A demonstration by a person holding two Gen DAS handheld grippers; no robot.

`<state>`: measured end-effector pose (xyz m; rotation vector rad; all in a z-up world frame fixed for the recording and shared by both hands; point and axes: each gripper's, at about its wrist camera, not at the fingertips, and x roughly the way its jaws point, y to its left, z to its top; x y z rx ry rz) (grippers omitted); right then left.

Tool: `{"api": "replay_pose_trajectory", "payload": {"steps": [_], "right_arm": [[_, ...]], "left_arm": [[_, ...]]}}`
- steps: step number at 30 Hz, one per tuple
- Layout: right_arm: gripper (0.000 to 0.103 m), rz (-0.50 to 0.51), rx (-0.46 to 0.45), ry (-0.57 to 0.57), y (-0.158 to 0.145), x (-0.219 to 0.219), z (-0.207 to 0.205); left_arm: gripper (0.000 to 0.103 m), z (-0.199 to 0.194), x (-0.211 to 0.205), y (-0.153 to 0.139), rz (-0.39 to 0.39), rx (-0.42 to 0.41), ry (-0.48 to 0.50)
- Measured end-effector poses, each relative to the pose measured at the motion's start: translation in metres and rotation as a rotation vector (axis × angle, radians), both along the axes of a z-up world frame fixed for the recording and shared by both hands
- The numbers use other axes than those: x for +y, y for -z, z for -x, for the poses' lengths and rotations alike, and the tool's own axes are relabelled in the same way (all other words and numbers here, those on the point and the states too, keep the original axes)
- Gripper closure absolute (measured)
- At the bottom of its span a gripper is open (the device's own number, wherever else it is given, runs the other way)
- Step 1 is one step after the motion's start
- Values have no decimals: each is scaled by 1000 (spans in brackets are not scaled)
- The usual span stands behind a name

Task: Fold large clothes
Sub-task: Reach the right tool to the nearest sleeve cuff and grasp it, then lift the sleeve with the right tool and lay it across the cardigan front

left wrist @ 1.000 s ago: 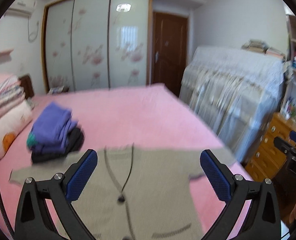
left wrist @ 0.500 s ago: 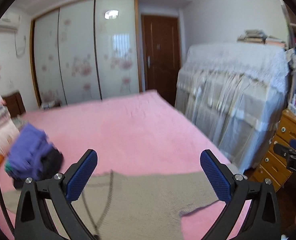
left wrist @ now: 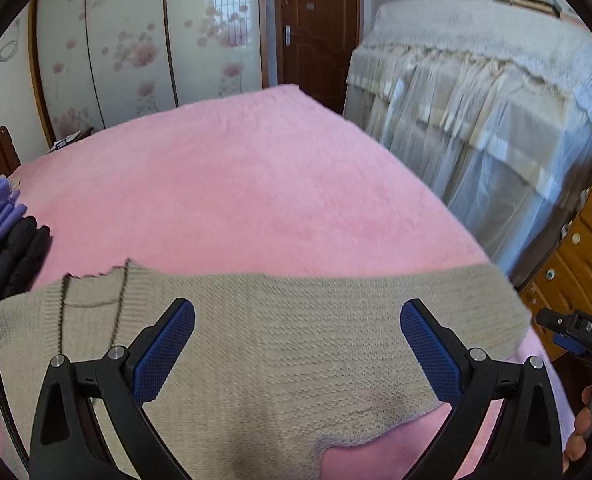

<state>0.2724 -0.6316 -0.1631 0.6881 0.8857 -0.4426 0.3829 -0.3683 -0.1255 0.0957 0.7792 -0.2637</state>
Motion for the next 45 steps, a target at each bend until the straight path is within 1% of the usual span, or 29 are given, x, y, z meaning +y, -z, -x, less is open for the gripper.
{"api": "replay_pose_trajectory", "payload": {"steps": [1, 3, 6, 8, 10, 11, 13, 14, 16, 17, 19, 22, 25, 26, 27, 29, 30, 31, 33, 35, 38, 41, 42, 43, 45], "right_arm": [[40, -27, 1, 13, 9, -6, -2], [41, -73, 11, 48, 27, -15, -8], [41, -105, 27, 85, 46, -24, -15], [46, -115, 37, 111, 56, -29, -19], [57, -104, 41, 117, 61, -32, -24], [60, -87, 44, 116, 62, -32, -27], [78, -66, 50, 108, 61, -31, -30], [80, -50, 59, 111, 59, -30, -32], [91, -10, 53, 105, 51, -25, -34], [91, 28, 30, 97, 40, -18, -34], [92, 70, -21, 74, 21, -8, -33], [93, 135, -122, -14, -21, 24, -38], [93, 207, -217, -158, -66, 79, -47], [93, 229, -258, -230, -84, 106, -51], [93, 241, -277, -270, -93, 124, -52], [93, 269, -314, -392, -111, 176, -60], [93, 272, -321, -438, -114, 194, -64], [93, 272, -326, -498, -115, 221, -69], [93, 282, -318, -581, -111, 260, -76], [93, 293, -285, -654, -97, 301, -85], [92, 267, -201, -740, -60, 350, -97], [89, 243, -69, -812, -16, 384, -107], [83, 240, -32, -825, -4, 393, -104], [75, 242, -4, -834, 6, 399, -100], [67, 238, 9, -848, 13, 402, -91]], "left_arm": [[1, -2, -4, 5, 3, 12, 3], [1, -4, -8, 14, 8, 40, 8], [1, -5, -10, 25, 23, 68, 11], [1, -4, -5, 28, 40, 84, 12], [1, -4, 4, 31, 64, 108, 13], [1, -5, 9, 33, 72, 119, 11], [1, -5, 21, 34, 83, 129, 6], [1, -5, 27, 33, 87, 131, 3], [1, -6, 45, 30, 89, 129, -10], [1, -7, 53, 28, 88, 127, -15], [1, -9, 75, 22, 77, 116, -28], [1, -11, 110, 8, 63, 88, -35], [1, -13, 150, -11, 52, 56, -57], [1, -14, 163, -17, 55, 49, -66], [1, -14, 178, -23, 61, 42, -75], [1, -16, 209, -34, 69, 29, -104], [1, -15, 220, -37, 70, 23, -117], [1, -15, 237, -40, 70, 15, -136], [1, -13, 259, -40, 66, 13, -157], [1, -11, 282, -36, 61, 20, -181], [1, -10, 309, -25, 71, 58, -203], [1, -8, 328, -6, 86, 118, -221], [1, -7, 333, 0, 92, 137, -222], [1, -6, 337, 5, 97, 153, -220], [1, -3, 338, 14, 102, 171, -206]]}}
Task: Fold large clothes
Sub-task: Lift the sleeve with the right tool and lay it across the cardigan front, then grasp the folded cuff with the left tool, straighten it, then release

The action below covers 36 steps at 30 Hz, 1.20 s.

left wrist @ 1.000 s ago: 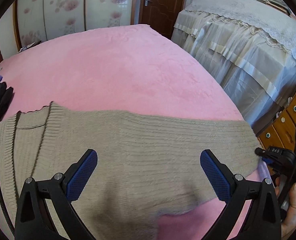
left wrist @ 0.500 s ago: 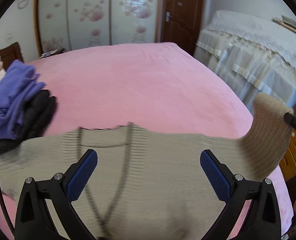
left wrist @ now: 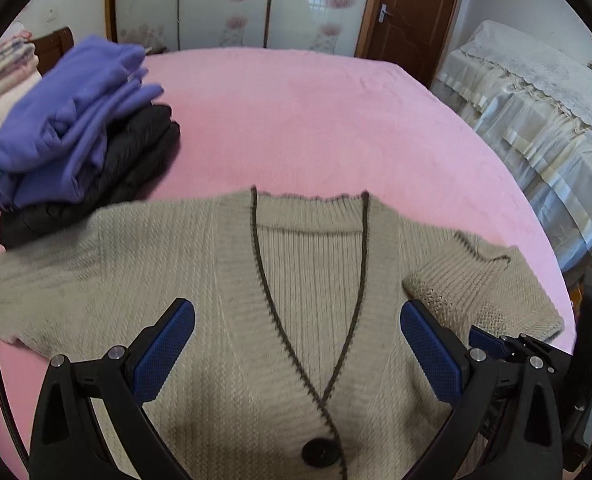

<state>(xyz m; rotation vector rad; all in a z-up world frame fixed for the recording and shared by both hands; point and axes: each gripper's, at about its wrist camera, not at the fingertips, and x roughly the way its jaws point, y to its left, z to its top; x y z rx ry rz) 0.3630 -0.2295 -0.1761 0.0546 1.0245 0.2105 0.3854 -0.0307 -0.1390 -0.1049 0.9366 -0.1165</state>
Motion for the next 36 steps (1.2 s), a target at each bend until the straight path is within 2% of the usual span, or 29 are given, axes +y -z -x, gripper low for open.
{"api": "replay_pose_trajectory", "payload": {"steps": [2, 6, 9, 14, 18, 22, 27, 30, 34, 36], "right_arm": [[64, -32, -8, -4, -2, -5, 12], [54, -76, -74, 16, -22, -32, 50], [53, -92, -103, 46, -34, -53, 79], [53, -102, -143, 171, -43, -91, 115], [53, -117, -136, 261, -38, -113, 130], [53, -83, -118, 287, -31, -116, 132], [53, -51, -119, 293, -22, -121, 128], [53, -65, -113, 309, -12, -122, 121], [53, -76, -83, 333, 9, -119, 109], [53, -72, -56, 337, 22, -115, 103]], "left_arm": [[1, 4, -3, 8, -2, 13, 24], [1, 8, -25, 21, -3, 31, 88], [1, 13, -47, 26, -9, 42, 142], [1, 18, -85, 31, 21, 57, 202], [1, 5, -103, 45, 39, 111, 179], [1, -2, -92, 57, 77, 129, 140], [1, -5, -50, 70, 171, 133, 140], [7, -11, -28, 84, 252, 160, 170], [28, -27, -13, 106, 335, 219, 242], [33, -33, -12, 111, 367, 226, 277]]}}
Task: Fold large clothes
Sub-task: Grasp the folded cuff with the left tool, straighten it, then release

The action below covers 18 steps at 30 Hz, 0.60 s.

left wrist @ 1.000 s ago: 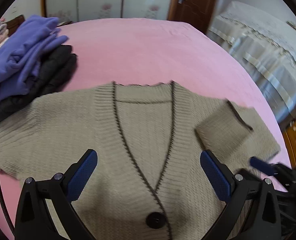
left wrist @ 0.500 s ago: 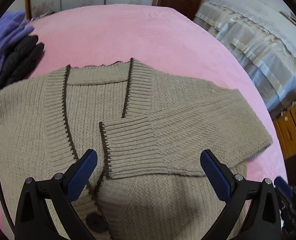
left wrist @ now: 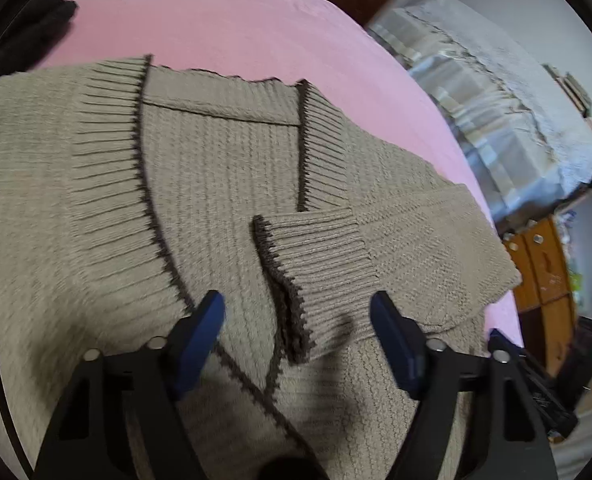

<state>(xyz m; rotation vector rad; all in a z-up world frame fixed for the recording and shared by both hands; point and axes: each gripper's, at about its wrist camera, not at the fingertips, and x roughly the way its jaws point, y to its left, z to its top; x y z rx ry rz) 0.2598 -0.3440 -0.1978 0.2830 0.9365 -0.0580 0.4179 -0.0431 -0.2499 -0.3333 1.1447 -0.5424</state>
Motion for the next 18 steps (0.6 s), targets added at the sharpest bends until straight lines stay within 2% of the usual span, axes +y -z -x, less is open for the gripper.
{"api": "replay_pose_trajectory", "payload": {"steps": [2, 5, 10, 12, 13, 15, 18], "right_arm": [[53, 9, 33, 5, 10, 4, -5], [53, 21, 70, 19, 17, 11, -9], [53, 66, 107, 26, 12, 21, -9], [54, 66, 129, 38, 8, 21, -7], [54, 61, 142, 49, 6, 19, -5], [54, 52, 169, 65, 3, 15, -3], [54, 28, 216, 103, -1, 6, -1]], "left_arm": [[37, -5, -1, 3, 32, 8, 22], [38, -12, -5, 9, 47, 33, 42], [39, -25, -22, 17, -7, 74, 61], [61, -28, -28, 19, -36, 99, 39], [86, -30, -30, 22, -50, 120, 39], [94, -34, -33, 21, -76, 149, 3], [96, -30, -43, 5, -138, 125, -31]]}}
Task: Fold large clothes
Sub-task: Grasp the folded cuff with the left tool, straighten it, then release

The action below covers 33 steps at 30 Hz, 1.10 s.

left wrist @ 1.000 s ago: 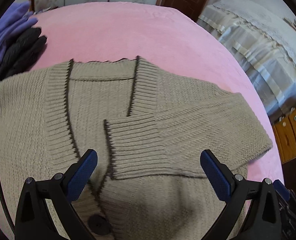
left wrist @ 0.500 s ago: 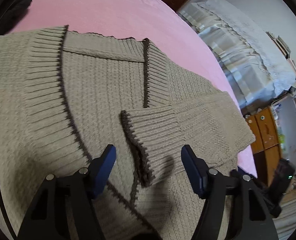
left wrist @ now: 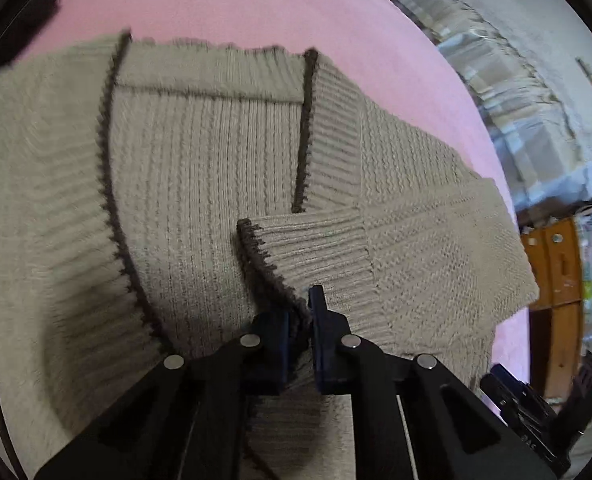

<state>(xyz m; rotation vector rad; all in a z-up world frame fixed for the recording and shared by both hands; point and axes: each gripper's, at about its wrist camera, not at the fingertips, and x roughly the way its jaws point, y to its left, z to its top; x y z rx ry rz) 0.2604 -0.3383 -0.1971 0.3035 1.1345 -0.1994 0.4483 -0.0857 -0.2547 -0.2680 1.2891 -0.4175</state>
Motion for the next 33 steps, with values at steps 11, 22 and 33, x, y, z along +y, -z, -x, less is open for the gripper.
{"api": "replay_pose_trajectory", "payload": {"steps": [11, 22, 33], "right_arm": [[59, -45, 22, 113, 6, -40, -27], [59, -85, 18, 98, 11, -48, -63], [72, 70, 46, -1, 14, -21, -65]], "left_arm": [[99, 17, -10, -124, -74, -188, -66], [99, -8, 19, -165, -176, -285, -141], [99, -13, 77, -86, -297, -158, -293]]}}
